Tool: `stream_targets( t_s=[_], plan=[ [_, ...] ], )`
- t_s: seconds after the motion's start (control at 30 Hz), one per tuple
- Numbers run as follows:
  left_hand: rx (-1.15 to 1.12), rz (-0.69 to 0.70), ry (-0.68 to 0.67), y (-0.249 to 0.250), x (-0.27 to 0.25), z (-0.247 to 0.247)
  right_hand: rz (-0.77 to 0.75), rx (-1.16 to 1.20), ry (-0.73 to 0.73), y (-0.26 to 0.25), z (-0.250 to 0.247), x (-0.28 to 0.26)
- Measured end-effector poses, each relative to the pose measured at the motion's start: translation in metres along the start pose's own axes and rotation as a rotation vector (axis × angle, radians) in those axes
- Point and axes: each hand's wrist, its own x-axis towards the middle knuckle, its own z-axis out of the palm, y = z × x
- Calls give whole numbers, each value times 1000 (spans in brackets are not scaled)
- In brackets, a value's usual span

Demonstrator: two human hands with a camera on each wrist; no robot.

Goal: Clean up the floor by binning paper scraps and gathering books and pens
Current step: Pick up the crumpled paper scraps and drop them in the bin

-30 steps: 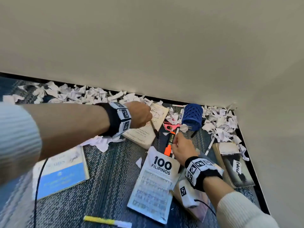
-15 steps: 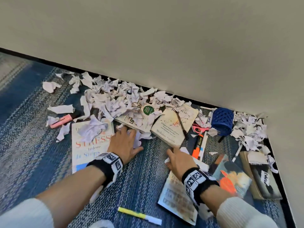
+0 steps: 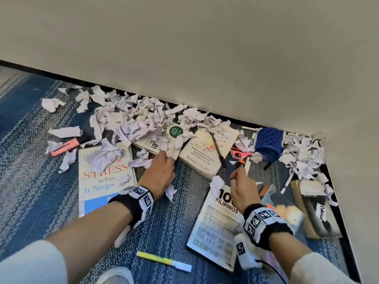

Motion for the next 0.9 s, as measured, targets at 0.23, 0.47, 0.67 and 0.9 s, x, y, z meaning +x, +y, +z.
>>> stream_targets(
  t_s=[0.23, 0.47, 0.67, 0.9],
  plan=[
    [62, -101, -37, 13, -12, 12, -80, -201, -186, 4, 27, 8],
    [33, -244, -391, 14, -22, 11, -191, -88, -132, 1, 14, 27],
    [136, -142, -380, 24, -39, -32, -335, -51, -227, -52, -10, 39],
    [186, -368, -50, -51, -29, -97, -703, -504, -466, -145, -4, 80]
  ],
)
